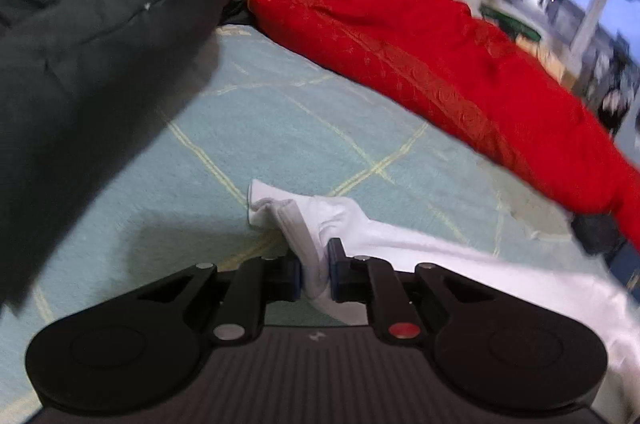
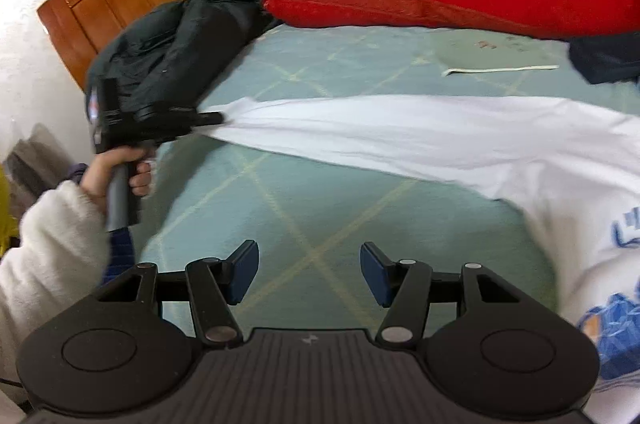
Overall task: Fold clothes
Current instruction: 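Grasp the sleeve cuff with the left tool, then pull the held sleeve outward along the bed with the left tool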
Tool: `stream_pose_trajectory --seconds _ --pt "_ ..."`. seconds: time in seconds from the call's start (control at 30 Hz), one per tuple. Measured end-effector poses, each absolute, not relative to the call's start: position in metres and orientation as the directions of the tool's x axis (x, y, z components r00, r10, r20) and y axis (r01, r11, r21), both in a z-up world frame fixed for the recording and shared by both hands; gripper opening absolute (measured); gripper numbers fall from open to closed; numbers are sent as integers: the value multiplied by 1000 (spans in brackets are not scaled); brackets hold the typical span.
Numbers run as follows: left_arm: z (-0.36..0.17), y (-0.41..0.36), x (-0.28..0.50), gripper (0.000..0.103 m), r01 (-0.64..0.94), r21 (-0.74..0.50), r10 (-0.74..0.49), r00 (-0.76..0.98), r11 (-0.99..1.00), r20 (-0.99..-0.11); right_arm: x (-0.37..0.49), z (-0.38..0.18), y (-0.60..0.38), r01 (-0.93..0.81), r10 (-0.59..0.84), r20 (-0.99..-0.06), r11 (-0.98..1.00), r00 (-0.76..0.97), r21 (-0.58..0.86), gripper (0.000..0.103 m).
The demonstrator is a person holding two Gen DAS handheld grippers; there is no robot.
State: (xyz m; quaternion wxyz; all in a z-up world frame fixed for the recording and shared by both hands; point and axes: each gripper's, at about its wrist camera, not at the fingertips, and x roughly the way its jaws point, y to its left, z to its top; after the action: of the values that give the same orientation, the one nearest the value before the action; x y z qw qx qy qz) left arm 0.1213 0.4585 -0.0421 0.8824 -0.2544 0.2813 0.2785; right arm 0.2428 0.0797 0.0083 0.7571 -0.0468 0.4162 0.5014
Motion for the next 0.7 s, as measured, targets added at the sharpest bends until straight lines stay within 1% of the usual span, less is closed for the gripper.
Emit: stream_pose_trajectory --seconds 0.1,0.17,0.2,0.27,0.3,0.33,0.4,0.47,0.5,0.6,0.7 --pt "-41 465 125 24 -667 -243 369 636 704 -678 249 12 80 -800 691 -697 522 191 297 62" --pt "-36 462 120 30 -684 -212 391 613 698 -687 255 20 85 -806 683 -695 531 224 262 62" --pt "-33 458 118 33 -686 -183 404 599 704 -692 257 24 87 -808 679 -694 536 240 245 62" --pt "-26 450 115 36 -689 -116 437 571 715 -695 263 32 92 -812 671 -690 545 273 209 62" --pt "-23 445 113 42 -688 -80 456 558 721 -693 265 36 94 -813 666 -688 550 289 192 62" --pt "-19 439 111 44 -684 -46 470 547 728 -693 268 40 97 -814 662 -685 554 305 174 62" --pt "-10 428 106 45 -677 14 500 529 736 -686 274 47 103 -811 648 -681 569 340 137 66" --pt "-1 418 102 46 -668 57 524 525 742 -671 284 47 115 -796 622 -685 597 380 101 67" --pt "4 414 102 49 -661 72 531 528 747 -662 289 45 124 -792 612 -688 604 391 88 68" --pt "13 406 117 53 -584 42 465 599 811 -651 307 22 153 -762 566 -716 643 409 74 68" --pt "14 394 143 53 -486 -6 367 668 874 -647 322 -13 175 -711 494 -747 702 445 40 68"
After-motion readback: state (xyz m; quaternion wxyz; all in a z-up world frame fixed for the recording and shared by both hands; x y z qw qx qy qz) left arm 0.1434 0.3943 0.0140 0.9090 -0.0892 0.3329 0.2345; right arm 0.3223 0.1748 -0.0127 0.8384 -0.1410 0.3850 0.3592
